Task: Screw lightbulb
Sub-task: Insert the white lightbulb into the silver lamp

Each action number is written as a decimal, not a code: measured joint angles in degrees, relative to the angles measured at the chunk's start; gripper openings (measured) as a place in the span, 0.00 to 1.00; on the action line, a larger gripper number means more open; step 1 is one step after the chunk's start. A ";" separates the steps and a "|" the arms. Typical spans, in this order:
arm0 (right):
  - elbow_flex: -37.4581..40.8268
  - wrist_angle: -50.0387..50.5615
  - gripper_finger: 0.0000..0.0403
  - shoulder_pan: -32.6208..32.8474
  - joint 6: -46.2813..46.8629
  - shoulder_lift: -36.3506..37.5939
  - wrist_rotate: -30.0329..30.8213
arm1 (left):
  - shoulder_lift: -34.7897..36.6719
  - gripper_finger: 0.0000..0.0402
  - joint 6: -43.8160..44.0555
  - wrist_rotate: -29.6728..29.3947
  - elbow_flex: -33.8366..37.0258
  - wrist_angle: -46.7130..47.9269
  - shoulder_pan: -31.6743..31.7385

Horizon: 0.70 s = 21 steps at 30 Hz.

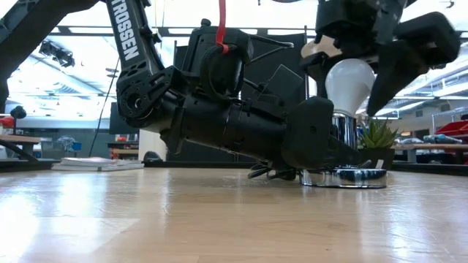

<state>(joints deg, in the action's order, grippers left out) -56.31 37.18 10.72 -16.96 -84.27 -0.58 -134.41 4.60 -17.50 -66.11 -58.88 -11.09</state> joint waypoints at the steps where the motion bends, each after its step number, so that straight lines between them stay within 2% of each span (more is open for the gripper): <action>1: 0.00 -0.36 0.92 -0.29 -0.13 0.00 -0.12 | 0.00 0.49 -0.03 0.00 0.00 -0.06 0.00; 5: 0.00 -1.64 0.87 -0.85 -0.16 0.00 -1.52 | -0.02 0.49 -0.07 0.00 0.00 -0.10 0.00; 14: -0.02 -1.36 0.63 -0.85 -0.23 -0.02 -2.16 | -0.02 0.49 -0.09 -0.02 0.00 0.01 0.00; 21: -0.02 -1.20 0.62 -0.70 2.19 -0.02 -2.18 | -0.02 0.49 -0.09 -0.02 0.00 0.03 0.00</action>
<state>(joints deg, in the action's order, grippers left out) -56.34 35.98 10.02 -14.77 -84.29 -2.76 -134.43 4.52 -17.52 -66.11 -58.85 -11.09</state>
